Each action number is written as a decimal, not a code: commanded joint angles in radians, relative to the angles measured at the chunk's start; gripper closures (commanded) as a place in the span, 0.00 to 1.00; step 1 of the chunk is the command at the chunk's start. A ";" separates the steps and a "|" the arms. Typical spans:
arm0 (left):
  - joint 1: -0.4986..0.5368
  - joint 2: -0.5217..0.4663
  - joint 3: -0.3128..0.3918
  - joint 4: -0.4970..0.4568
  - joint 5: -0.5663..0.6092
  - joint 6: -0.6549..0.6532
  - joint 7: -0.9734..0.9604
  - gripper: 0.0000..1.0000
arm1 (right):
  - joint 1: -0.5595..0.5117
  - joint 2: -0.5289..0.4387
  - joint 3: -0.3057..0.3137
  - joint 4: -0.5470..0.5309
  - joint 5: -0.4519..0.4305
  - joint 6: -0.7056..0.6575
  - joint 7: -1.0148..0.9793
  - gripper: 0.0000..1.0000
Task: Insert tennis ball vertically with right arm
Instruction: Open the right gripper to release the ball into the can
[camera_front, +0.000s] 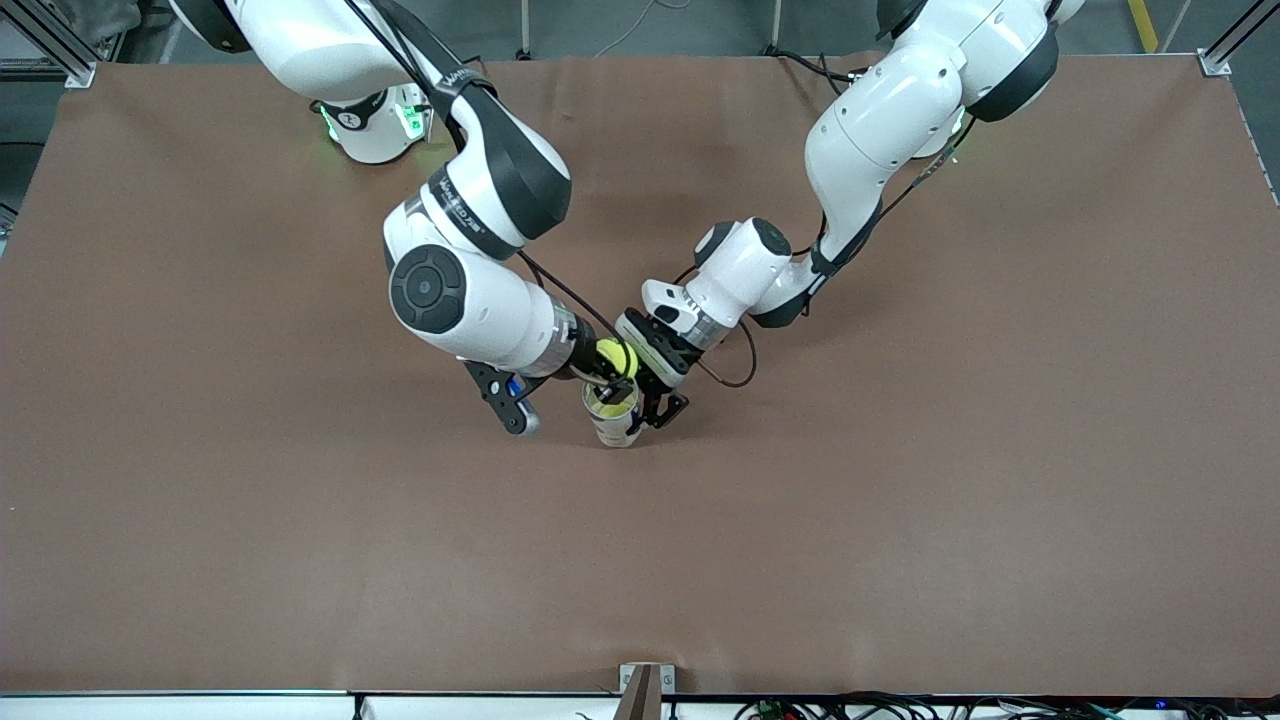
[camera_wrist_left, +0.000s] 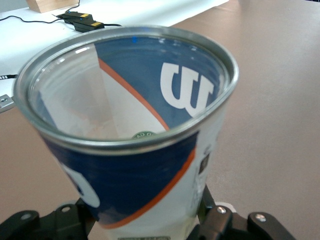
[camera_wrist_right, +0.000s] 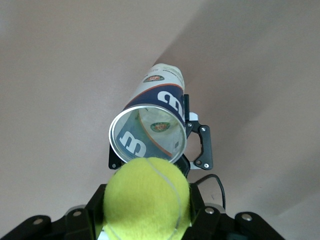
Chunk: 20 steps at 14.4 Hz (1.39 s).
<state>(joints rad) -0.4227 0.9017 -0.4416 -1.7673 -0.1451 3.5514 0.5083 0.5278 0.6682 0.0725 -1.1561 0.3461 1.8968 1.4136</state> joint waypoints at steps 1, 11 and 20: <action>-0.001 0.003 0.004 -0.018 -0.005 0.001 -0.001 0.21 | 0.008 0.034 -0.007 0.012 0.004 0.028 0.012 1.00; -0.001 0.002 0.004 -0.017 -0.005 0.001 -0.001 0.21 | -0.006 0.053 -0.010 -0.007 -0.062 0.036 -0.005 0.20; -0.002 0.002 0.004 -0.017 -0.005 0.001 -0.001 0.21 | -0.020 0.044 -0.016 0.006 -0.076 0.027 -0.072 0.00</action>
<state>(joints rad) -0.4230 0.9018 -0.4417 -1.7681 -0.1451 3.5518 0.5083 0.5227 0.7227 0.0555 -1.1507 0.2906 1.9330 1.3875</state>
